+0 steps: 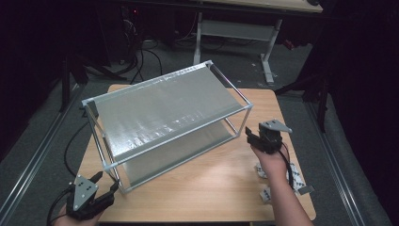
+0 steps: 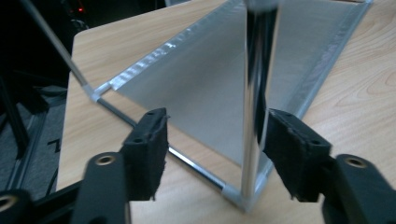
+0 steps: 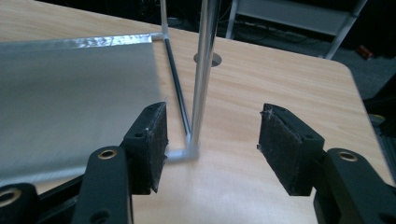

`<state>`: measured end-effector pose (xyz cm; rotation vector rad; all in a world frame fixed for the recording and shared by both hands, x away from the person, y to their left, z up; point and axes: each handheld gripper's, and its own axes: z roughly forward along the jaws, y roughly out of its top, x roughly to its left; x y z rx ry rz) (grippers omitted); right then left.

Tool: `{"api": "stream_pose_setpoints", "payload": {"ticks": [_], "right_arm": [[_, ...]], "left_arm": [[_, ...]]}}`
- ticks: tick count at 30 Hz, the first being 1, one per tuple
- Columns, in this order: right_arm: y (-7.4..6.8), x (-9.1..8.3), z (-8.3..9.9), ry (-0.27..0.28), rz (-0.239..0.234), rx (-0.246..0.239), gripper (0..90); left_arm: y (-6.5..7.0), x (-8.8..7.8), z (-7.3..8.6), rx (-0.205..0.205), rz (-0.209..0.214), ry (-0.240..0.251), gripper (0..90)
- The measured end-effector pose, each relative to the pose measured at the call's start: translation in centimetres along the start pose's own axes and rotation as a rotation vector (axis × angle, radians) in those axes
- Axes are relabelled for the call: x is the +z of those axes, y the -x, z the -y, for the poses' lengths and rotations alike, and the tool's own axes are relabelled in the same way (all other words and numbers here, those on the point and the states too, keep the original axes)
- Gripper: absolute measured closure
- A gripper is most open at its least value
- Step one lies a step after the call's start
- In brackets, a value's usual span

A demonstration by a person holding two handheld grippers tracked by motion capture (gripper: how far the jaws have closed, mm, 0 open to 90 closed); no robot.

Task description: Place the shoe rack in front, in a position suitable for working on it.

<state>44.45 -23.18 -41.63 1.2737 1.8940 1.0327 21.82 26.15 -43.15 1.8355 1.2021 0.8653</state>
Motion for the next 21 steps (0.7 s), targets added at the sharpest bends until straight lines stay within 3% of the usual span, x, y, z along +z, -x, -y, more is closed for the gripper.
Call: {"api": "stream_pose_setpoints", "payload": {"ticks": [2,4,7,10,12,16,21], "right_arm": [[-0.2,1.2,-0.9,0.022,0.025,-0.003,48.9],[-0.5,2.0,-1.7,0.055,0.011,0.001,53.3],[-0.8,3.1,-2.4,0.012,0.027,-0.02,57.1],[-0.6,3.5,-2.7,0.001,0.033,-0.034,69.2],[-0.4,3.4,-2.7,-0.002,0.016,-0.034,78.0],[-0.1,2.4,-2.2,-0.004,0.04,-0.047,78.5],[1.9,-0.1,-0.5,-0.005,0.065,-0.069,77.7]], "left_arm": [[-0.1,0.2,-0.2,0.008,0.019,0.005,49.6],[0.1,0.3,-0.3,0.041,0.022,0.006,58.2],[0.4,0.5,-0.3,0.06,0.02,0.009,68.5],[0.5,0.7,-0.3,0.066,0.012,0.015,76.1],[0.5,0.9,-0.4,0.065,0.017,0.014,76.6],[0.5,1.6,-0.7,0.056,0.014,0.012,76.8],[1.1,3.6,-1.8,0.055,0.026,0.019,76.9]]}}
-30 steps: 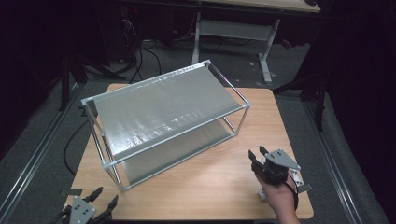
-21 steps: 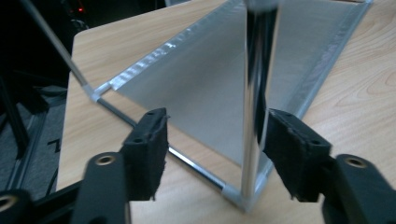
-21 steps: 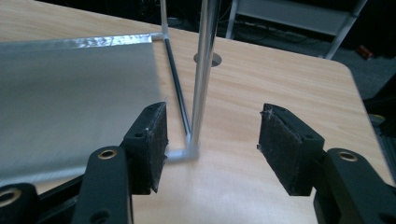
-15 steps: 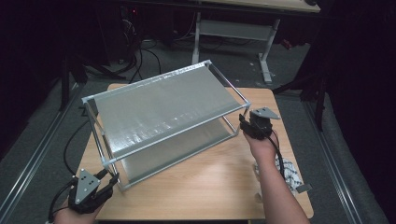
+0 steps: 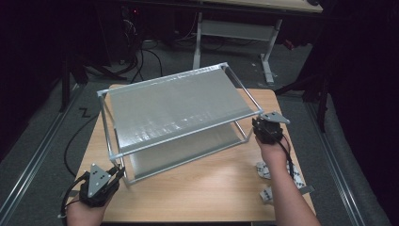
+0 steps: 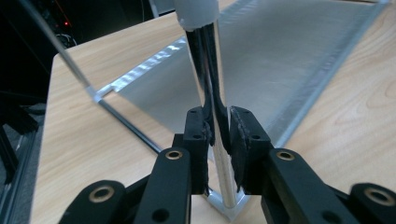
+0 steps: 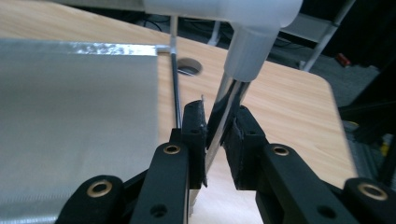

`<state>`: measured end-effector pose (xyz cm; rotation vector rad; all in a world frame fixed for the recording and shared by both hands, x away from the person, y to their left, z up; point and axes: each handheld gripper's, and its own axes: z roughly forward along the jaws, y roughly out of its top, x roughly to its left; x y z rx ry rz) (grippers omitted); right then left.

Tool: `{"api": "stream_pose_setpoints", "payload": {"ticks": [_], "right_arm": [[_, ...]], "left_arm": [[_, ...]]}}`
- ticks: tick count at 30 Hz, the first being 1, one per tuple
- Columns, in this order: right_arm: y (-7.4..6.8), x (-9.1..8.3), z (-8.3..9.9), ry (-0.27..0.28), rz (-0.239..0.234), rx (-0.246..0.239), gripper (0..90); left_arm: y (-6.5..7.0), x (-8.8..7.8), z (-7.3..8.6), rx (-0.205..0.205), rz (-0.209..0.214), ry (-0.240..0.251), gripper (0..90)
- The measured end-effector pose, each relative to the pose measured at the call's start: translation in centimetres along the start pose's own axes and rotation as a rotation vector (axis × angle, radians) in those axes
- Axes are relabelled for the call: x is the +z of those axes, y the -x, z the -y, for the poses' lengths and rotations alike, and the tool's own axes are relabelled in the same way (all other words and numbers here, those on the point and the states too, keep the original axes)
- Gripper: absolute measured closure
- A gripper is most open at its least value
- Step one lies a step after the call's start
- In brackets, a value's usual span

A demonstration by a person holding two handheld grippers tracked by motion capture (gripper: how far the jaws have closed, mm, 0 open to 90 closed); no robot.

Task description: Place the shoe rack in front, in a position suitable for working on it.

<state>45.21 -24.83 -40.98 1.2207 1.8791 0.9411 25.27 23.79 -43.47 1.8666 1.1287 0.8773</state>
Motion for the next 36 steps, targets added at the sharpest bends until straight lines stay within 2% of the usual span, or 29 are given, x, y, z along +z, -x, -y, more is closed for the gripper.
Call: {"api": "stream_pose_setpoints", "payload": {"ticks": [8,10,11,13,15,17,19,22,26,30,32,34,36], "right_arm": [[4.1,-5.2,4.0,0.012,0.013,0.017,78.1],[4.5,-5.7,4.4,0.015,0.01,0.022,78.2],[5.0,-6.7,5.3,0.026,0.002,0.029,78.4],[5.2,-7.7,6.0,0.04,-0.012,0.04,78.7],[5.2,-8.2,6.4,0.046,-0.019,0.042,78.7],[4.9,-9.7,7.4,0.067,-0.044,0.042,79.0],[4.6,-10.6,8.1,0.084,-0.066,0.043,79.2],[3.7,-11.6,8.7,0.097,-0.093,0.032,79.2],[2.3,-12.0,8.8,0.103,-0.11,0.008,78.9],[1.4,-11.9,8.6,0.108,-0.112,0.001,78.6],[1.2,-11.7,8.4,0.1,-0.103,0.0,73.9],[1.1,-12.2,8.1,0.113,-0.091,0.001,63.9],[0.9,-13.3,8.1,0.139,-0.073,0.02,58.3]], "left_arm": [[1.0,4.4,-2.5,0.011,0.002,0.008,76.8],[1.1,4.9,-2.8,0.01,-0.001,0.008,76.8],[1.1,5.8,-3.3,0.001,-0.01,0.006,76.8],[0.9,6.4,-3.6,-0.016,-0.022,0.004,77.0],[0.8,6.6,-3.7,-0.024,-0.026,0.003,77.2],[0.6,6.6,-3.7,-0.036,-0.022,0.004,77.7],[0.3,5.7,-3.1,-0.024,-0.01,0.012,77.7],[0.0,4.4,-2.3,-0.004,-0.015,0.01,77.2],[-0.6,3.1,-1.5,-0.012,-0.028,0.007,77.2],[-1.2,2.5,-0.9,-0.027,-0.027,0.016,77.3],[-1.3,2.5,-0.7,-0.038,-0.02,0.029,75.7],[-1.2,2.6,-0.4,-0.053,-0.006,0.042,68.1],[-1.1,2.5,0.1,-0.059,0.012,0.049,59.8]]}}
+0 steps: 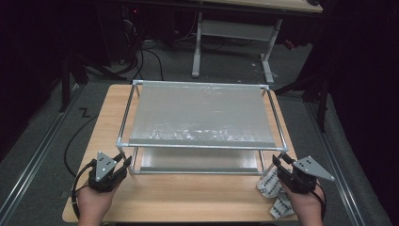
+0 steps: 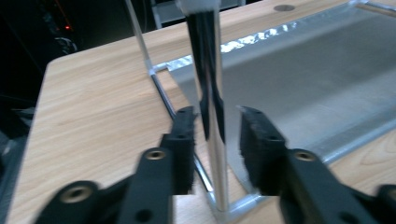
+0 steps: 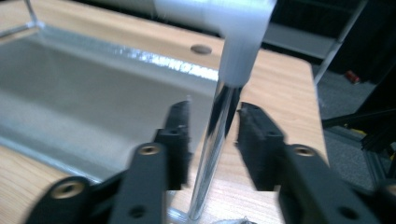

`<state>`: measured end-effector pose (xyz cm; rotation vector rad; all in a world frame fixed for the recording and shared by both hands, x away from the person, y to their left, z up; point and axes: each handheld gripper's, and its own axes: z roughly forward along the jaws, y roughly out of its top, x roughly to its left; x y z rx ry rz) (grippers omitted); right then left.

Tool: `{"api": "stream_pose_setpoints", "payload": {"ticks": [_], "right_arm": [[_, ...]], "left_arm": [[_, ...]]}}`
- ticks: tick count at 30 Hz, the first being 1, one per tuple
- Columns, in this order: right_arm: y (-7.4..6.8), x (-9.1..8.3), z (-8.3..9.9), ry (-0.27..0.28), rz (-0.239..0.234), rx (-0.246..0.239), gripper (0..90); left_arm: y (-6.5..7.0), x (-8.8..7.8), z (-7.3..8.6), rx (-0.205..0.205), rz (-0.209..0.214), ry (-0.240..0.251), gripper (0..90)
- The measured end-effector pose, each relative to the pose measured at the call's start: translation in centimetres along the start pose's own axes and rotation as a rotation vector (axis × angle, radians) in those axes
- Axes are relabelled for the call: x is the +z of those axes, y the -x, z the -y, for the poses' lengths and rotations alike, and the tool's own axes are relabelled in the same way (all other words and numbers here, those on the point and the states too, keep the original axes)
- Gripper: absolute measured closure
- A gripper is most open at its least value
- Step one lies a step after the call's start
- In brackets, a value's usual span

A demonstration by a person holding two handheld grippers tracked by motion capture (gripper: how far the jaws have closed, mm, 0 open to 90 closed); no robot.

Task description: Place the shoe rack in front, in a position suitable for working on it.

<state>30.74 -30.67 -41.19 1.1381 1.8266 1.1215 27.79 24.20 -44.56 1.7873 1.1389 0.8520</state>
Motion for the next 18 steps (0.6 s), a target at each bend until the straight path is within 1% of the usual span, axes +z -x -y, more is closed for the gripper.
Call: {"api": "stream_pose_setpoints", "payload": {"ticks": [1,2,3,4,6,7,8,9,10,11,12,13,14,15,16,17,18], "right_arm": [[-0.1,-0.7,0.1,0.011,0.013,0.013,55.6],[-0.3,-1.4,0.3,0.01,0.024,0.028,53.2],[-0.5,-2.1,0.8,-0.003,0.031,0.044,52.5],[-0.9,-2.8,1.3,-0.014,0.036,0.044,52.4],[-1.7,-4.0,2.4,-0.048,0.048,0.012,52.7],[-2.1,-4.6,3.1,-0.068,0.053,0.015,53.2],[-2.5,-5.1,3.8,-0.094,0.05,0.022,53.4],[-2.8,-5.6,4.5,-0.116,0.053,0.014,54.6],[-2.8,-5.6,4.5,-0.116,0.053,0.014,54.6],[-3.1,-6.6,5.8,-0.164,0.059,0.008,56.0],[-3.0,-7.1,6.2,-0.176,0.081,0.005,58.5],[-2.5,-7.5,6.5,-0.178,0.106,0.011,61.3],[-1.8,-7.7,6.8,-0.182,0.128,0.039,62.4],[-1.0,-7.7,7.0,-0.191,0.145,0.077,63.0],[-1.0,-7.7,7.0,-0.191,0.145,0.077,63.0],[0.4,-7.0,7.8,-0.217,0.181,0.111,64.7],[0.9,-6.5,8.2,-0.237,0.187,0.123,64.8]], "left_arm": [[0.0,-0.1,0.2,-0.003,0.006,-0.001,55.9],[-0.1,-0.1,0.4,-0.012,0.013,-0.003,53.0],[-0.1,-0.2,0.5,-0.021,0.018,-0.006,50.5],[-0.1,-0.3,0.6,-0.028,0.019,-0.004,48.9],[0.0,-0.6,0.8,-0.036,0.019,0.0,48.2],[0.2,-0.7,0.9,-0.038,0.025,-0.003,48.0],[0.4,-0.7,1.0,-0.029,0.027,-0.009,48.0],[0.6,-0.7,1.0,-0.02,0.028,-0.013,48.0],[0.6,-0.7,1.0,-0.02,0.028,-0.013,47.9],[0.9,-0.7,1.0,-0.008,0.031,-0.018,47.5],[1.1,-0.7,1.0,0.0,0.026,-0.021,46.0],[1.1,-0.6,0.9,0.002,0.028,-0.02,45.8],[1.1,-0.6,0.9,0.002,0.028,-0.02,45.9],[1.0,-0.5,0.8,-0.004,0.035,-0.014,46.0],[1.0,-0.5,0.8,-0.004,0.035,-0.014,46.9],[0.9,-0.5,0.8,-0.008,0.034,-0.01,48.5],[0.8,-0.5,0.7,-0.001,0.031,-0.006,49.9]]}}
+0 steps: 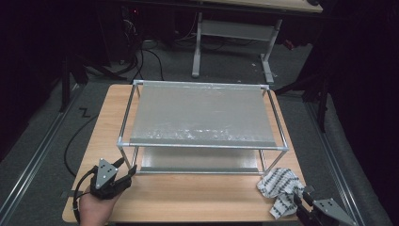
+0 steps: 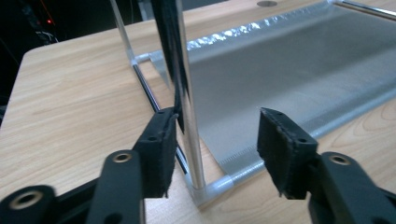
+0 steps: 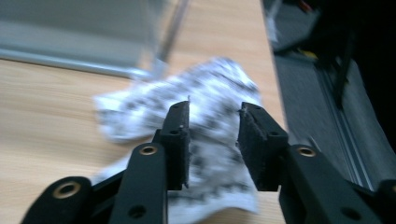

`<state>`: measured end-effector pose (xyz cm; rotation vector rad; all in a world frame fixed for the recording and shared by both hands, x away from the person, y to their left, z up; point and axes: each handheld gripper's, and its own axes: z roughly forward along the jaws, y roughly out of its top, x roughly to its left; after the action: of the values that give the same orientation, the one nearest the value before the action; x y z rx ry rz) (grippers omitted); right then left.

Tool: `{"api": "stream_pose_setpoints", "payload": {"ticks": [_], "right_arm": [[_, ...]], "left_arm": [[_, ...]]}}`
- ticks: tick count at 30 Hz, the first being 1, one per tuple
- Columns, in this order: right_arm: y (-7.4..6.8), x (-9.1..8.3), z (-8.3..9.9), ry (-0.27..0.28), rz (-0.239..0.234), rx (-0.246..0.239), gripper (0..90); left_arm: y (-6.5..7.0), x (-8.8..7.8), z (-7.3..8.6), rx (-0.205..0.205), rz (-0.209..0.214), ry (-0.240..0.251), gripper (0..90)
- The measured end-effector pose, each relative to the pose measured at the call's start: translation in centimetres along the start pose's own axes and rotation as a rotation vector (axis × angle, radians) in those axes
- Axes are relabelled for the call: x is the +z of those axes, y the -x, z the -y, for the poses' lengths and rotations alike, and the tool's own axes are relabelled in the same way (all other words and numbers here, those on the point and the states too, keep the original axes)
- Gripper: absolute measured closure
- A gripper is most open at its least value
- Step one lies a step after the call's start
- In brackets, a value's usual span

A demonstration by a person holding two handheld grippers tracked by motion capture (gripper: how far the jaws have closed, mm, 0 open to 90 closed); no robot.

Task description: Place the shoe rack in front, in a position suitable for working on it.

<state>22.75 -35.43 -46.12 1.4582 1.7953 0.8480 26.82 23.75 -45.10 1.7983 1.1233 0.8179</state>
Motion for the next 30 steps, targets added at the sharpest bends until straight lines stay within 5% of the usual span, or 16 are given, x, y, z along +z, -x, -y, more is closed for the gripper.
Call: {"api": "stream_pose_setpoints", "payload": {"ticks": [5,11,18,21,23,26,30], "right_arm": [[0.4,2.8,0.2,-0.061,-0.017,0.005,65.3],[-0.9,4.9,-0.8,-0.086,-0.07,-0.027,66.9],[-3.0,7.7,-2.6,-0.098,-0.097,-0.109,66.9],[-2.8,9.6,-3.3,-0.101,-0.085,-0.143,64.6],[-2.2,10.5,-3.8,-0.098,-0.072,-0.123,61.4],[-1.6,10.5,-4.2,-0.085,-0.059,-0.093,58.2],[-1.7,6.9,-4.5,0.024,-0.061,-0.073,58.2]], "left_arm": [[-0.8,1.3,-0.2,-0.004,-0.016,-0.007,55.6],[-0.5,1.0,0.0,-0.015,-0.035,-0.008,78.3],[-0.3,-0.3,0.2,0.012,-0.053,-0.01,78.2],[-0.6,0.1,0.2,0.016,-0.064,-0.013,77.8],[-0.8,0.3,0.3,0.004,-0.065,-0.013,77.7],[-0.8,0.5,0.4,0.007,-0.06,-0.014,75.1],[-0.6,0.5,0.4,0.022,-0.052,-0.018,71.9]]}}
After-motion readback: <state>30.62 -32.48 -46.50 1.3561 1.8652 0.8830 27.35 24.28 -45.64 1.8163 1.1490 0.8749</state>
